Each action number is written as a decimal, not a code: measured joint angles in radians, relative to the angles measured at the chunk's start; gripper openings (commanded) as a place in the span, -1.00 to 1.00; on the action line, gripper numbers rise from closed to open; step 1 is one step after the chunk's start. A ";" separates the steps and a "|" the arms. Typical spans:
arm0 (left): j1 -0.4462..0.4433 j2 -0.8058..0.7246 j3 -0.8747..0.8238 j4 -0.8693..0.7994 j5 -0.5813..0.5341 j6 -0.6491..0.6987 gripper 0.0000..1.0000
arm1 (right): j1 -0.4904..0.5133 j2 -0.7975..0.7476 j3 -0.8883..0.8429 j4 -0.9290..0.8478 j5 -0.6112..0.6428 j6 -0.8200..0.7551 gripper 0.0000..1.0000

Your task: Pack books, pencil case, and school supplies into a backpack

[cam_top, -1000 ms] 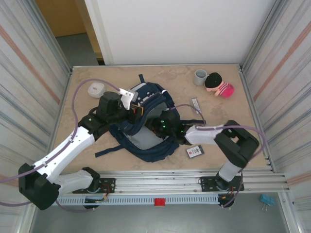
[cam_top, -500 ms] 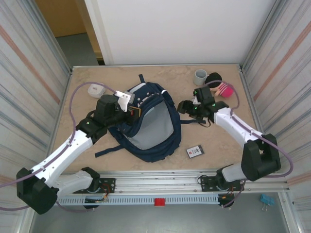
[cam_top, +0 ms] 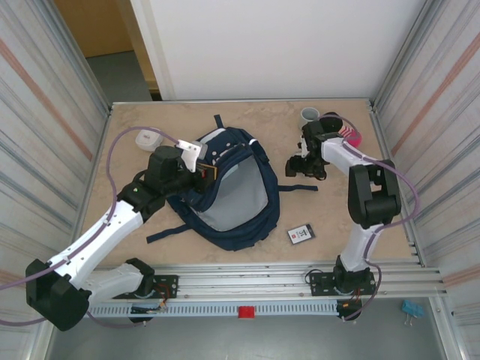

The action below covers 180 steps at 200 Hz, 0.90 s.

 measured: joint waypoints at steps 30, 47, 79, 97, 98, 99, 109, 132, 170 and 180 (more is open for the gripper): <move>0.006 0.000 0.000 0.001 0.002 0.000 -1.00 | 0.000 0.042 0.064 -0.010 0.031 -0.032 0.56; 0.013 0.000 0.000 0.001 0.004 0.000 -1.00 | -0.001 0.063 0.083 -0.010 0.034 -0.040 0.56; 0.014 0.000 0.000 0.001 0.004 -0.001 -1.00 | -0.003 0.083 0.111 -0.010 0.035 -0.057 0.58; 0.014 0.000 0.000 0.001 0.005 -0.001 -1.00 | -0.005 0.095 0.130 -0.010 0.038 -0.059 0.58; 0.014 0.000 0.000 0.001 0.005 -0.001 -1.00 | -0.005 0.095 0.130 -0.010 0.038 -0.060 0.58; 0.015 0.000 0.000 0.001 0.005 -0.001 -1.00 | -0.005 0.096 0.131 -0.010 0.038 -0.060 0.58; 0.016 0.000 0.000 0.001 0.005 -0.001 -1.00 | -0.010 0.106 0.145 -0.010 0.037 -0.060 0.58; 0.021 0.000 0.000 0.001 0.005 -0.001 -1.00 | -0.023 0.121 0.169 -0.009 0.033 -0.061 0.58; 0.021 0.000 0.000 0.001 0.005 -0.004 -1.00 | -0.038 0.079 0.114 -0.003 0.006 -0.031 0.60; 0.021 0.000 0.000 0.001 0.005 -0.005 -1.00 | -0.041 0.035 0.065 -0.011 -0.005 -0.006 0.60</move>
